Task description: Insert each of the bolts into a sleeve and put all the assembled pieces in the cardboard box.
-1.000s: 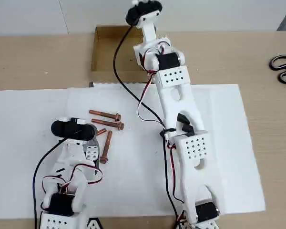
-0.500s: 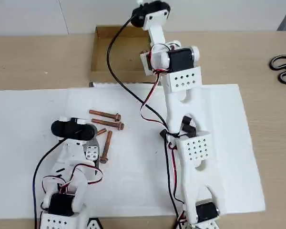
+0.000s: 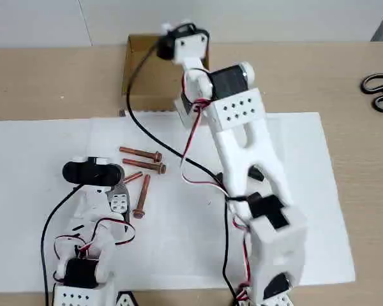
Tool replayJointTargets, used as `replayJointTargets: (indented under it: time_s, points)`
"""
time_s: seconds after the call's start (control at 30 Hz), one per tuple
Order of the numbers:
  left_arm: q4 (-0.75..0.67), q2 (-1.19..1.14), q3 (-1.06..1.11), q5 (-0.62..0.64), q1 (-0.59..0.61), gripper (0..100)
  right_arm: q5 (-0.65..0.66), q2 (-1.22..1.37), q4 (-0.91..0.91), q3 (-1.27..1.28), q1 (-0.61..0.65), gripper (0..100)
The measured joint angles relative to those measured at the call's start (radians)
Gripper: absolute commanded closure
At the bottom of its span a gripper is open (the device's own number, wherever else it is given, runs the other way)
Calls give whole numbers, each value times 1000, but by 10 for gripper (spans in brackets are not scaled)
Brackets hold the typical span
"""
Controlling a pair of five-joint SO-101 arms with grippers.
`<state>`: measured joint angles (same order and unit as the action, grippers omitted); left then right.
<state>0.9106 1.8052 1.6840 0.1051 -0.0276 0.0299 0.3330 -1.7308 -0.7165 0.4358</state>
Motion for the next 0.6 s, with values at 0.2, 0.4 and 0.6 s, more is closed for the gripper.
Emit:
replayJointTargets:
  time_s: [0.2, 0.4, 0.6]
  points:
    - [0, 0, 0, 3, 2, 994, 0, -175, 0, 305, 5, 955]
    - [0, 0, 0, 3, 2, 994, 11, -213, 0, 482, 3, 953]
    - [0, 0, 0, 3, 2, 994, 296, -213, 5, 532, -44, 950]
